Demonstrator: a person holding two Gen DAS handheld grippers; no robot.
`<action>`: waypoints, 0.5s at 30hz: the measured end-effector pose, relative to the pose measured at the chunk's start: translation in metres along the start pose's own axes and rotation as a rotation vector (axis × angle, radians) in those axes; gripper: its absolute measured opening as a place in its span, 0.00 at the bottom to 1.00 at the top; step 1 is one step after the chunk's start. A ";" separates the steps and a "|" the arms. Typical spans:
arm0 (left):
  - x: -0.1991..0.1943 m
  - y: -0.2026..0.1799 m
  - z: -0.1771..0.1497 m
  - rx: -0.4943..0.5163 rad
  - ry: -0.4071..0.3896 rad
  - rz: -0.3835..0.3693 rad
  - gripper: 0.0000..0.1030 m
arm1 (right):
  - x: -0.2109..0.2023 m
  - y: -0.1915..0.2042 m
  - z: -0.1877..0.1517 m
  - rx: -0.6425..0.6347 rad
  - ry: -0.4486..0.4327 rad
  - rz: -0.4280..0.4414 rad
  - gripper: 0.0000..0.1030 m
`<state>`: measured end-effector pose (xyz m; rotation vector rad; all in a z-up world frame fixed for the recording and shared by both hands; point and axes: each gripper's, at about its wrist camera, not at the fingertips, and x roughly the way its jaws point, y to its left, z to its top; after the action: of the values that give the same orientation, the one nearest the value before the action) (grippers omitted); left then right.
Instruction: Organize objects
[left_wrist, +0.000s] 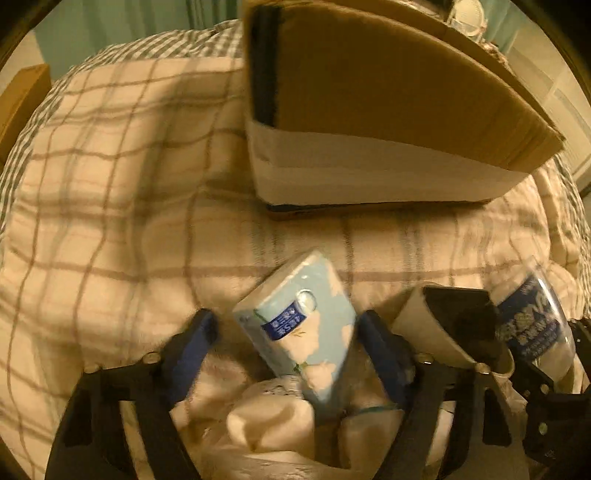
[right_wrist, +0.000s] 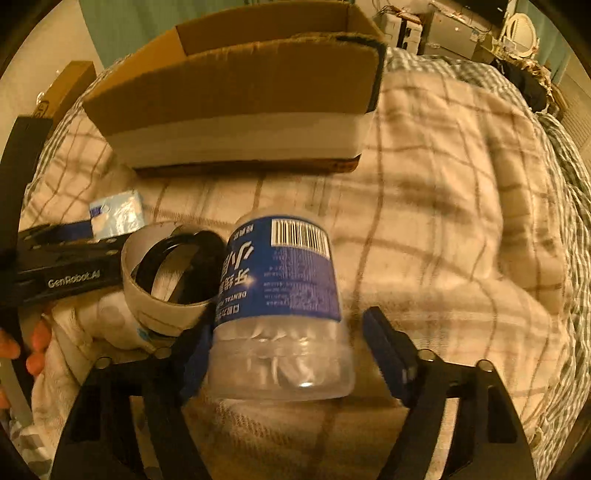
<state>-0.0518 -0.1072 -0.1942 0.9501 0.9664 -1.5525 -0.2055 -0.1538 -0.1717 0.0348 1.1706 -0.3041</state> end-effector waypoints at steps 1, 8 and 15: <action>-0.002 -0.001 -0.001 0.008 -0.005 -0.003 0.62 | 0.001 0.002 0.001 -0.006 0.001 0.006 0.61; -0.041 -0.001 -0.018 0.003 -0.093 -0.065 0.29 | -0.027 0.004 -0.002 -0.008 -0.082 -0.034 0.61; -0.109 -0.004 -0.030 0.020 -0.216 -0.058 0.24 | -0.083 0.006 -0.005 -0.004 -0.181 -0.049 0.61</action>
<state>-0.0351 -0.0410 -0.1036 0.7553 0.8327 -1.6778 -0.2376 -0.1287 -0.0989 -0.0247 0.9934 -0.3414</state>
